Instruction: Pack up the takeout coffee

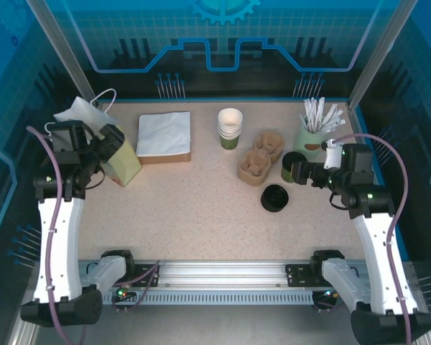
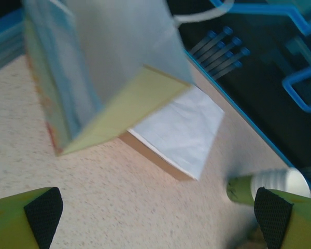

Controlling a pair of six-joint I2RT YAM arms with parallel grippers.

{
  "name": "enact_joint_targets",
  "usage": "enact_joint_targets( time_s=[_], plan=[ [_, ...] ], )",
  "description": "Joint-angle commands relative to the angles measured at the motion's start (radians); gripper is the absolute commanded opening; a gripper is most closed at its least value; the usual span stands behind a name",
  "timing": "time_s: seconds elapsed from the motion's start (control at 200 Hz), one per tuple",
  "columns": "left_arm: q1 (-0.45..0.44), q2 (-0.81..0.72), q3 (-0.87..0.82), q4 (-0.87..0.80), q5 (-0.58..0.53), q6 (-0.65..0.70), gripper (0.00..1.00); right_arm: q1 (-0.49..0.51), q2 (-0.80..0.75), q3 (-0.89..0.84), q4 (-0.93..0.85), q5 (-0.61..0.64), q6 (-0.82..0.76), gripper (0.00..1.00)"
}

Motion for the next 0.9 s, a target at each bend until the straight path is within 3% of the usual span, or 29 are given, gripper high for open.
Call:
enact_joint_targets(
  time_s=[0.0,0.155,0.285,0.565,0.895],
  plan=[
    [0.114,0.04,0.014,-0.003,0.093,0.02,0.96,-0.017,-0.066,-0.044,0.102,-0.017,0.012,1.0],
    [0.209,0.126,0.02,0.063,0.176,0.01,0.9,-0.018,-0.089,-0.062,0.076,-0.005,-0.015,1.0],
    [0.245,0.201,0.04,0.097,0.173,0.005,0.86,-0.017,-0.088,-0.063,0.032,0.025,-0.03,1.0],
    [0.271,0.345,0.111,0.111,0.157,0.003,0.7,-0.017,-0.114,-0.1,0.024,0.061,-0.014,1.0],
    [0.271,0.393,0.108,0.114,0.166,0.016,0.49,-0.018,-0.108,-0.1,0.027,0.064,-0.014,1.0]
  ],
)
